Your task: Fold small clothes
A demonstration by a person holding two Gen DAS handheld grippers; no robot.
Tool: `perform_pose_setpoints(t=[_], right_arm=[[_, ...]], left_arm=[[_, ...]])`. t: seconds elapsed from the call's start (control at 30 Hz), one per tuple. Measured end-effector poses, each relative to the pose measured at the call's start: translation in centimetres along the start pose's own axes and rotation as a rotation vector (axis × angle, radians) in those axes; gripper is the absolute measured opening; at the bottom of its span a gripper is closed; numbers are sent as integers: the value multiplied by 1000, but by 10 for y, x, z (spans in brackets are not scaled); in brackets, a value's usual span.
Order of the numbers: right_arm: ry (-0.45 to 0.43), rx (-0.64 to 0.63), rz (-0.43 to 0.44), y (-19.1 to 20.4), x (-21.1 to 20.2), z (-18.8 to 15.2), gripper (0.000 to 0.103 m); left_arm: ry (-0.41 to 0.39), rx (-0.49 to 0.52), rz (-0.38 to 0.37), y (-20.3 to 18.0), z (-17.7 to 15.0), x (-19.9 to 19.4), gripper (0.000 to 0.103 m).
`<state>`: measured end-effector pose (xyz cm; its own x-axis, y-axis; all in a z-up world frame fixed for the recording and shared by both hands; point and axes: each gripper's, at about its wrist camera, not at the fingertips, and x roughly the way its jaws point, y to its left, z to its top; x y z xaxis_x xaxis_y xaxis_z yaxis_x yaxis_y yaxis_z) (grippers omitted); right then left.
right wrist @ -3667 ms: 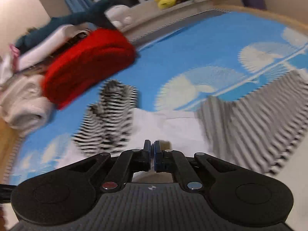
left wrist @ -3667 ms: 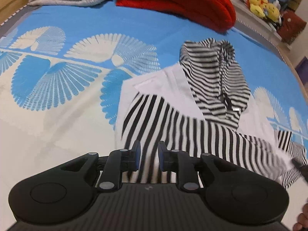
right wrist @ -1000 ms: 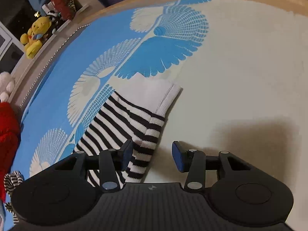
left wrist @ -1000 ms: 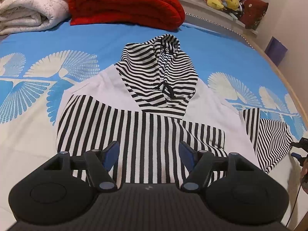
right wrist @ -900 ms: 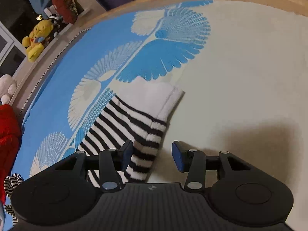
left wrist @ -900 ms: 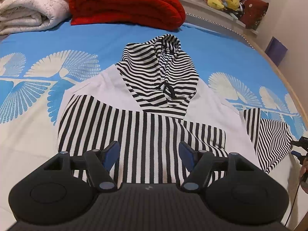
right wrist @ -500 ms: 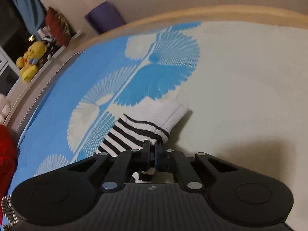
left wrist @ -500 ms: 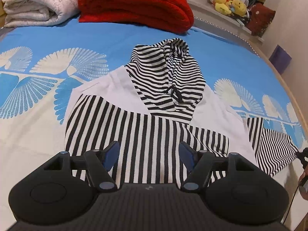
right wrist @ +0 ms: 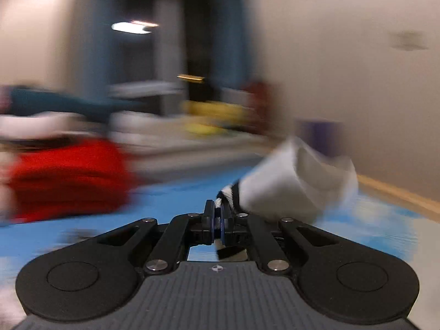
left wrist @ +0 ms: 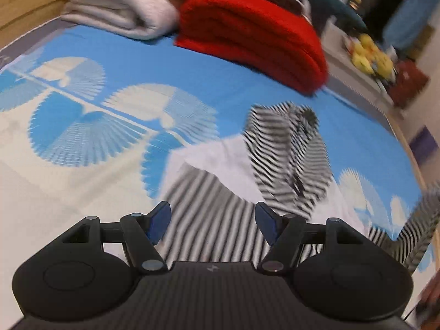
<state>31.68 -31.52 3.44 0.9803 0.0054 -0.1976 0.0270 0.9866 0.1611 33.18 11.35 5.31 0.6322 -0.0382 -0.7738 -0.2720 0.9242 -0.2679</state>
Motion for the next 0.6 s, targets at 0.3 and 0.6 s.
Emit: perform_pose_setpoints(t=[0.3,0.6], right_arm=[[813,33,368,123,14,-110,12],[806,333,-15,25,20,-91,38]], left_arm=[[36,-106,-49,32,17,-7,73],[187,-104,-133,37,-13,36,24]])
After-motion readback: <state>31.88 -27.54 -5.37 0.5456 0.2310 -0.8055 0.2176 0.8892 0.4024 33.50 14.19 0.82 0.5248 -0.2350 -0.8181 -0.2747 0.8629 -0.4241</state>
